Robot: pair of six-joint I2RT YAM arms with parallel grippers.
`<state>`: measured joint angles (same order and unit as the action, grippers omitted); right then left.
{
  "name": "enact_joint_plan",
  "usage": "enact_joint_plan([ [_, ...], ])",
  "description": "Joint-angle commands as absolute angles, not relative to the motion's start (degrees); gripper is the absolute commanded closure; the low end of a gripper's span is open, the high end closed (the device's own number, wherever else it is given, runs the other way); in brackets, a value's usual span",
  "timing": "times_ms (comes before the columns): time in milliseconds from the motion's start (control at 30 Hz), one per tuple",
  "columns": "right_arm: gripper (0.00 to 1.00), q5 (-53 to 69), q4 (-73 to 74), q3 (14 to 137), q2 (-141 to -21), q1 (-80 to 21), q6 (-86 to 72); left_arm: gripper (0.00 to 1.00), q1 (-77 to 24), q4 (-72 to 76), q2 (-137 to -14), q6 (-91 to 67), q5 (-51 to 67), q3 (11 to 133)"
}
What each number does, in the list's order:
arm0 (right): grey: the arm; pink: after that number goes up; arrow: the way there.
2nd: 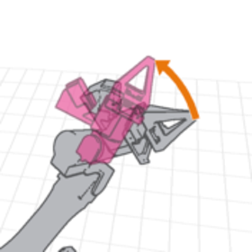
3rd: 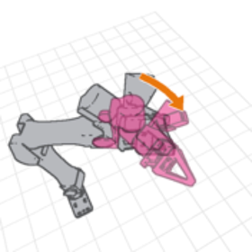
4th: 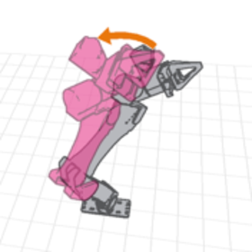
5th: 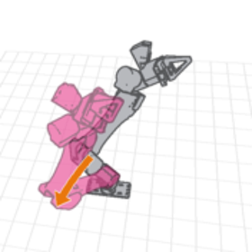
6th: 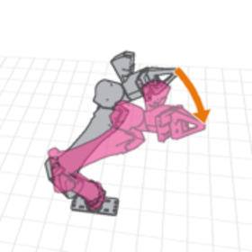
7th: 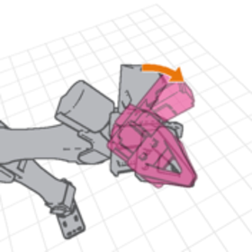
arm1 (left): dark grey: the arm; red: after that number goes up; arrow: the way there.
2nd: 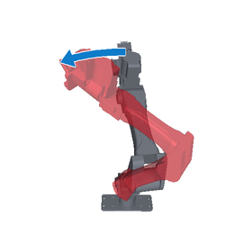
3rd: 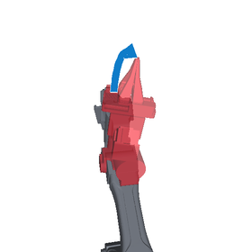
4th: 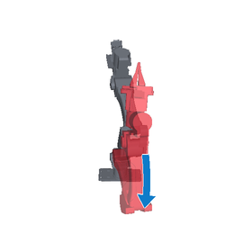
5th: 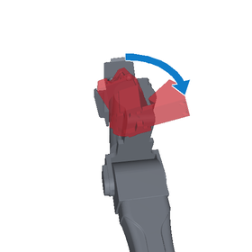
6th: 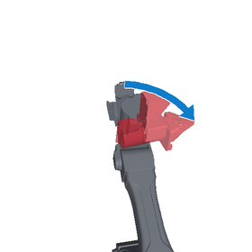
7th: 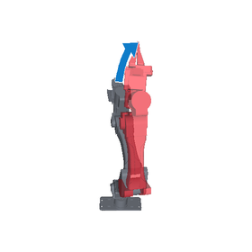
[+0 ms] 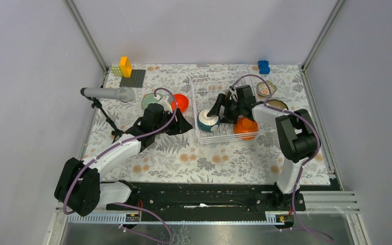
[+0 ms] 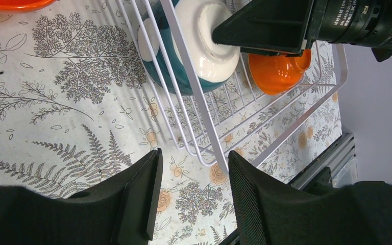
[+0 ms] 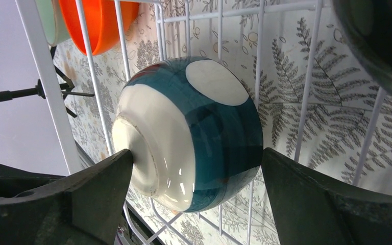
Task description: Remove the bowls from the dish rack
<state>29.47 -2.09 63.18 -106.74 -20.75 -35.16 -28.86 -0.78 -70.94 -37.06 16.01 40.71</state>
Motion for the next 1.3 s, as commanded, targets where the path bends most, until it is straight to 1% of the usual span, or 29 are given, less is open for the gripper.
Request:
enact_joint_plan([
  [0, 0.0, 31.22, -3.78, 61.7, -111.64, -21.66, -36.64, 0.45, -29.15, 0.37, -69.22, -36.0, 15.16, 41.97],
  [167, 0.01, 30.8, -5.09, 61.16, -110.23, -21.69, -37.85, 0.45, -29.18, 0.11, -69.17, -35.92, 15.25, 42.12],
  [333, 0.16, 27.61, -4.39, 60.39, -103.71, -21.7, -37.1, 0.45, -29.13, 0.09, -68.36, -35.74, 14.6, 42.45],
  [433, 0.21, 26.36, -3.96, 59.77, -99.81, -21.69, -36.86, 0.45, -29.09, -1.05, -67.9, -35.79, 14.38, 42.48],
  [667, 0.28, 23.09, -2.0, 59.1, -92.19, -21.65, -34.63, 0.44, -29.13, -1.93, -67.28, -35.64, 13.9, 42.81],
  [800, 0.32, 24.06, -0.74, 59.79, -91.06, -21.68, -33.52, 0.45, -29.16, -1.78, -67.15, -35.78, 13.85, 42.8],
  [900, 0.32, 24.31, -0.44, 60.32, -90.64, -21.68, -33.14, 0.44, -29.15, -1.91, -66.89, -35.92, 14.04, 42.8],
  [1033, 0.33, 21.58, 3.19, 61.6, -89.4, -21.69, -31.07, 0.45, -29.08, -2.38, -66.22, -35.73, 13.82, 42.86],
  [1133, 0.37, 18.92, 5.74, 63.02, -88.63, -21.71, -28.17, 0.45, -29.11, -2.71, -65.99, -35.51, 13.8, 43.05],
  [1267, 0.38, 15.08, 10.86, 65.7, -88.43, -21.89, -23.86, 0.45, -29.1, -3.06, -65.92, -35.35, 14.25, 43.48],
])
